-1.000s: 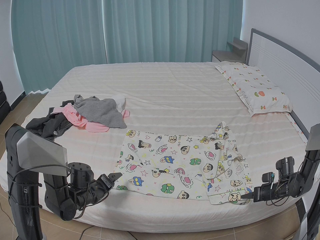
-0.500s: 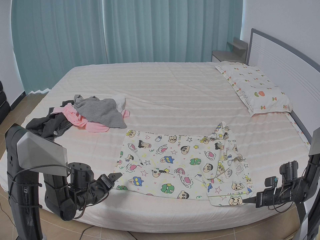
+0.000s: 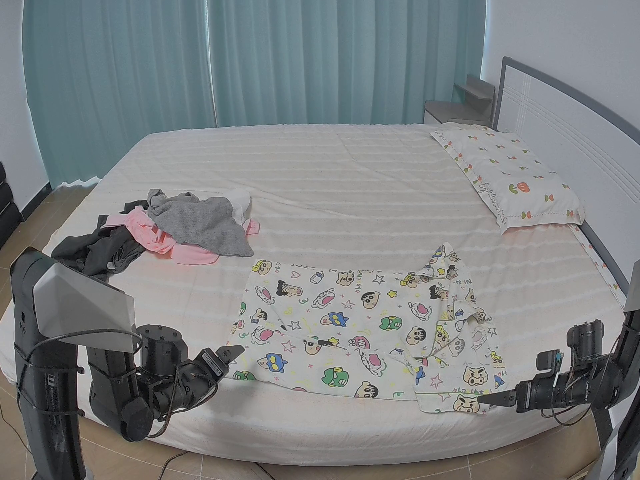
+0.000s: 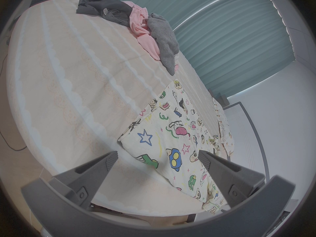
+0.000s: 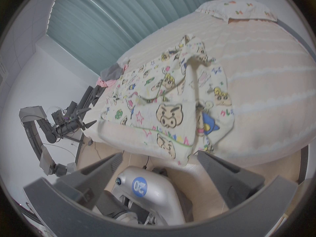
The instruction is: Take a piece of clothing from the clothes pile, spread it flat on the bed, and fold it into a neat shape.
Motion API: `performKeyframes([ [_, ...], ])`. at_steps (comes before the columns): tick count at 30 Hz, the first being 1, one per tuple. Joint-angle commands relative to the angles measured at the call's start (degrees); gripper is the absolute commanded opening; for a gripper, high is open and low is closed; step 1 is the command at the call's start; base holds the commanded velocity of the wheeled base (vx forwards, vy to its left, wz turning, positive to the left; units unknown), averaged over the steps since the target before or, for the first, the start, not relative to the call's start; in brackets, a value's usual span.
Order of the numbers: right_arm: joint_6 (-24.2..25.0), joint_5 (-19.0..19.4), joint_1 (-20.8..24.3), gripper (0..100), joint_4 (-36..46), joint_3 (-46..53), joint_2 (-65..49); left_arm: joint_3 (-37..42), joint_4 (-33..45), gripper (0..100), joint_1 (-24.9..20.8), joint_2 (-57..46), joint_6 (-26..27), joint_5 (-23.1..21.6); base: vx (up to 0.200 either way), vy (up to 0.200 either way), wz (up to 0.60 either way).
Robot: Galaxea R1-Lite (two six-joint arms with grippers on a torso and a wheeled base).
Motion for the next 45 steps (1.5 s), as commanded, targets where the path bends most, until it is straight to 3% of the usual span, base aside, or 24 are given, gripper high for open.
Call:
performKeyframes([
  [1, 7.10, -0.30, 1.98, 100, -0.55, -1.69, -7.76, -0.08, -0.01, 100, 0.01, 0.02, -0.02, -0.02, 0.000, 0.000, 0.00],
  [3, 7.89, -0.30, 2.69, 100, -0.55, -1.95, -8.02, -0.08, -0.01, 100, 0.01, 0.02, -0.02, -0.02, 0.000, 0.000, 0.00],
  [4, 15.09, -2.67, 9.89, 100, -0.90, -5.20, -8.37, -0.08, -0.01, 100, 0.01, 0.02, -0.02, -0.02, 0.000, 0.000, 0.00],
  [7, 23.79, -10.40, 17.45, 100, -0.82, -11.97, -6.44, 0.00, -0.01, 100, 0.01, 0.02, -0.02, -0.02, 0.000, 0.000, 0.00],
  [8, 28.80, -14.36, 21.41, 100, -0.99, -15.57, -3.98, 0.00, -0.01, 100, 0.01, 0.02, -0.02, -0.02, 0.000, 0.000, 0.00],
  [12, 35.22, -19.46, 28.35, 100, -0.99, -22.52, 2.96, 0.00, -0.01, 100, 0.01, 0.02, -0.10, -0.02, 0.000, 0.000, 0.00],
  [25, 35.84, -20.25, 32.04, 100, 4.54, -31.39, 12.02, 0.79, -2.56, 100, 0.09, 0.81, -0.10, -0.11, 0.000, 0.000, 0.00],
  [31, 35.57, -22.97, 33.36, 100, 5.42, -33.85, 14.04, 2.11, -7.84, 100, 0.09, 2.75, 0.16, -0.11, 0.000, 0.000, 0.00],
  [42, 34.52, -23.24, 35.29, 100, 15.79, -41.85, 14.83, 2.29, -7.84, 100, 0.09, 3.01, 1.21, -0.02, 0.000, 0.000, 0.00],
  [45, 33.90, -25.52, 34.94, 100, 19.66, -45.46, 16.32, 2.29, -7.84, 100, 0.09, 3.10, 1.30, -0.02, 0.000, 0.000, 0.00],
])
